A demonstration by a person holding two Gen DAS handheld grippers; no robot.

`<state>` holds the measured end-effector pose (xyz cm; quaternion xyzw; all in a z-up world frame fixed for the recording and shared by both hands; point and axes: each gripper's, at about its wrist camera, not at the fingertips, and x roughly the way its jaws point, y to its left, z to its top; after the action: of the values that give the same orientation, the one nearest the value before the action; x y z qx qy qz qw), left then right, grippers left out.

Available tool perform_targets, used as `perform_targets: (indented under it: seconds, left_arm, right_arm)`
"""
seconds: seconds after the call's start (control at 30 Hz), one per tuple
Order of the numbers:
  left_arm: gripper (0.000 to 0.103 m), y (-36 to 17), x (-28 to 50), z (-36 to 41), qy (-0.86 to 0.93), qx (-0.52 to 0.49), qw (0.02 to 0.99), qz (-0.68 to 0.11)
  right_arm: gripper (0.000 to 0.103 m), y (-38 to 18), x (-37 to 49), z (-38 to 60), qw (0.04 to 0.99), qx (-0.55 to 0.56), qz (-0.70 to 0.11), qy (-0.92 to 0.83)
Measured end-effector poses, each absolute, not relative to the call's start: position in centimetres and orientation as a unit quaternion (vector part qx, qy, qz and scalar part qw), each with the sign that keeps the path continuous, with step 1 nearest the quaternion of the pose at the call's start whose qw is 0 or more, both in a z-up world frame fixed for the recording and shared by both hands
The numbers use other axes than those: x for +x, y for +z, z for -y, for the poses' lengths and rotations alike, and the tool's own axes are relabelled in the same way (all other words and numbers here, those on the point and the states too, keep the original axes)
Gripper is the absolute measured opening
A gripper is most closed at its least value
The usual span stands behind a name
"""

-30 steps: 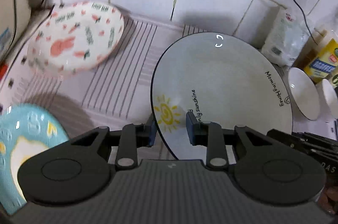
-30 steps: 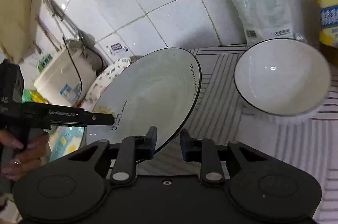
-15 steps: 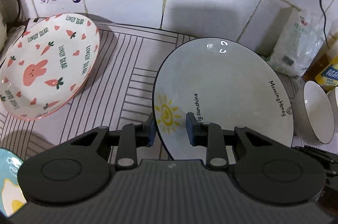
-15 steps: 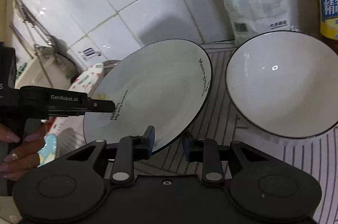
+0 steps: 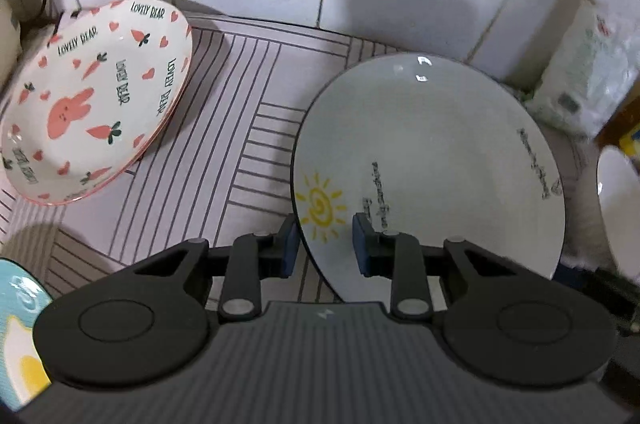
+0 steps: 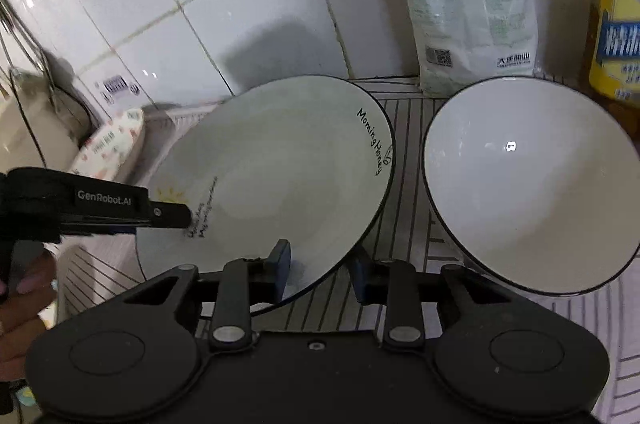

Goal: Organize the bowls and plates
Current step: 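Lift the white plate, carry it toward the bowls, lower and open both grippers, then move both grippers over to the blue egg-print plate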

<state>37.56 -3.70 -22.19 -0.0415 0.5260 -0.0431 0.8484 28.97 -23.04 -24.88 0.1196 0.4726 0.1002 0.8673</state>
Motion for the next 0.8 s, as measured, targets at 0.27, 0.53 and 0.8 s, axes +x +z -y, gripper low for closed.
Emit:
perform_targets:
  seconds: [0.27,0.53,0.8]
  left_arm:
    - [0.036,-20.5,34.4,3.4,-0.046,-0.024,0.85,-0.524]
    - [0.051,-17.3,31.1,2.4,-0.038,0.004,0.858,-0.512]
    - [0.062,-14.3,26.9,-0.6,-0.044,-0.015,0.871,-0.488]
  right_arm:
    - [0.067,-22.1,26.9,23.2,0.873,0.119,-0.46,0.114]
    - [0.069,-18.6,24.3,24.1,0.885,0.119,-0.43,0.13]
    - [0.07,-14.4,21.1,22.4,0.904,0.088,-0.386,0.161]
